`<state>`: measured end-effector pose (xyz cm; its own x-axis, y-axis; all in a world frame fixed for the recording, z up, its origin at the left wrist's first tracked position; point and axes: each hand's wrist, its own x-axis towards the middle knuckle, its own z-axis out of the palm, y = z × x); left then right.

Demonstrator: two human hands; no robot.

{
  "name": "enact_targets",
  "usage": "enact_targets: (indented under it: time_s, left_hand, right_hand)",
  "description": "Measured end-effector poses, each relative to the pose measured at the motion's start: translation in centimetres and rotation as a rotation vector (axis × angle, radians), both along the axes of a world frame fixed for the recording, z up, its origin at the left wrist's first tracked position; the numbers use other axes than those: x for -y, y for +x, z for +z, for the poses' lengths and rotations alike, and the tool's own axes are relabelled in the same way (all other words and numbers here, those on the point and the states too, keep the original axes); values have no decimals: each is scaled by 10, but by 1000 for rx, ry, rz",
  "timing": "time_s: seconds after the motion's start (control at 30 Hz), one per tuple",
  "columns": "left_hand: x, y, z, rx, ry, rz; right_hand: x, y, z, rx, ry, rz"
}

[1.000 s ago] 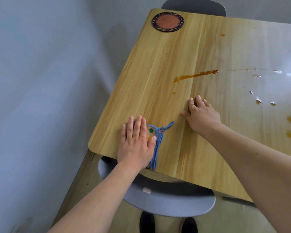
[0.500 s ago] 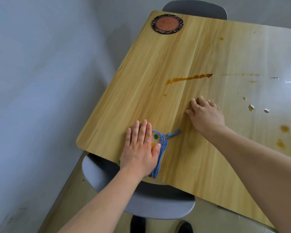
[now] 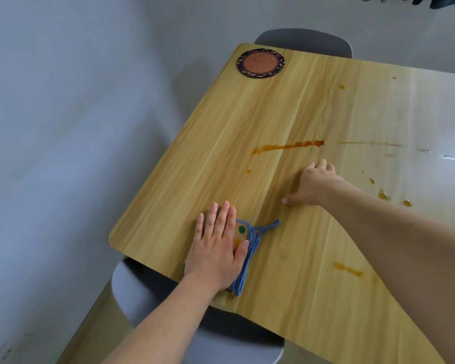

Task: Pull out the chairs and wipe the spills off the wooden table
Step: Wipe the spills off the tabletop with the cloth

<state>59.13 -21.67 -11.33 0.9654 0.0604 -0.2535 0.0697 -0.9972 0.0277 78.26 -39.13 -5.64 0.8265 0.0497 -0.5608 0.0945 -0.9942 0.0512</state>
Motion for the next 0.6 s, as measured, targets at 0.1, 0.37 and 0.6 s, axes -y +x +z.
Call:
enact_targets:
  time_s: [0.1,0.37,0.6]
  left_hand:
    - [1,14,1,-6,8,-4]
    - [4,48,1,-16,-9,10]
    - [5,83,-2,21,-22,29]
  right_hand:
    - [0,9,-1,-66,-23,0]
    - [5,10,3,-83,-60,151]
    - [-1,21,4,-138,-79,200]
